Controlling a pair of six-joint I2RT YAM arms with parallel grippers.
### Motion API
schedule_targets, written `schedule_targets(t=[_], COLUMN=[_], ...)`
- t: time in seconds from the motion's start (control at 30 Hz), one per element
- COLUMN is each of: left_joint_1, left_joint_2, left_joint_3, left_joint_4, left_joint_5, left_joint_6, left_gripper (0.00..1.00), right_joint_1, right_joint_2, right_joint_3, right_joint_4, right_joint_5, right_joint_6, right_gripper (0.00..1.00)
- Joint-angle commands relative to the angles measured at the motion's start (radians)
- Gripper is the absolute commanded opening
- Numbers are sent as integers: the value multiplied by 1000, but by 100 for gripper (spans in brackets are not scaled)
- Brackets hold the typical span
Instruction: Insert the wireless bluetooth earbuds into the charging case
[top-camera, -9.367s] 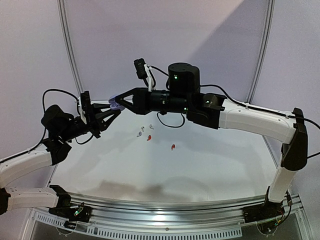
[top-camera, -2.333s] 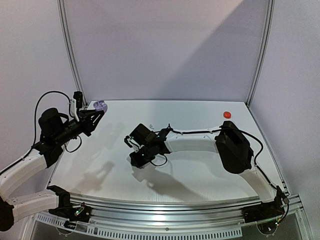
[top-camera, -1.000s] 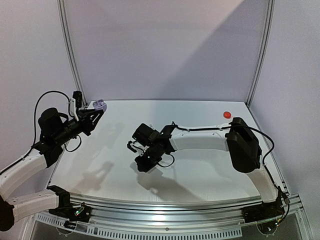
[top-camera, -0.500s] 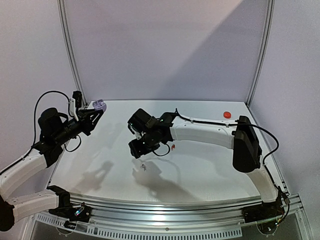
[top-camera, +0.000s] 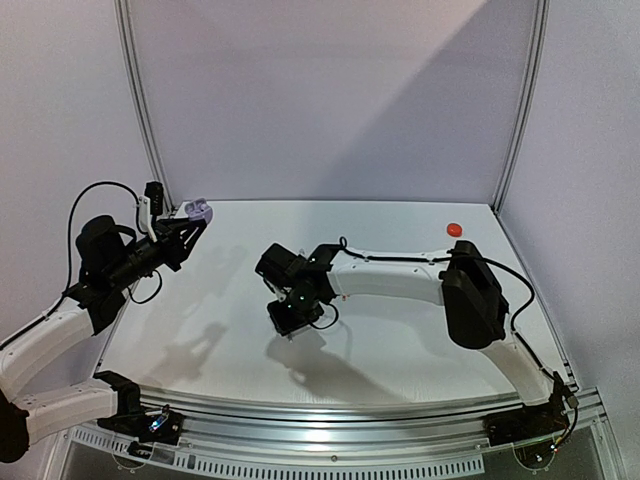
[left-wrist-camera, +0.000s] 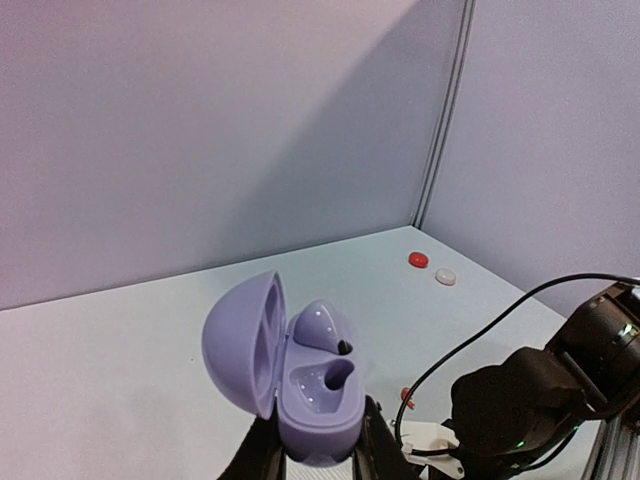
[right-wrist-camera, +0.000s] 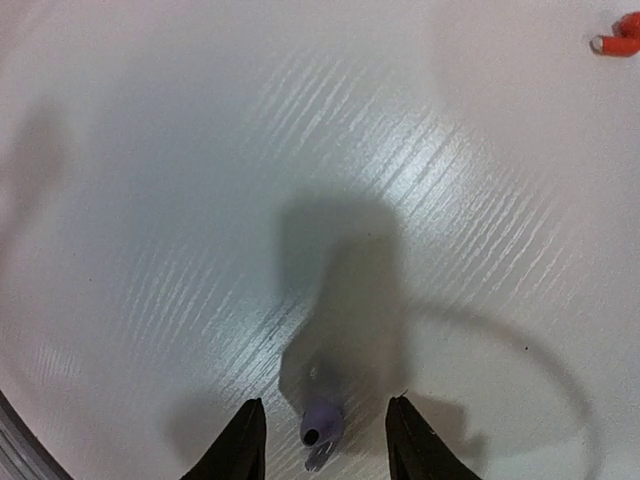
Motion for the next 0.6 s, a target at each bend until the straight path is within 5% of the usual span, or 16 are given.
schedule_targets(t=[0.0, 0.57], left_joint_1=[13, 13], left_joint_2=[5, 6], left_joint_3=[-9, -10], left_joint_4=[5, 4], left_joint_5=[12, 15], left_joint_6=[13, 14], left_gripper=[0, 0], right_joint_1=[9, 47], right_joint_2=[48, 83], right_joint_3=[12, 68], right_joint_4=[-17, -111], right_joint_5=[-8, 118], right_joint_6=[16, -55], right_gripper=[40, 28])
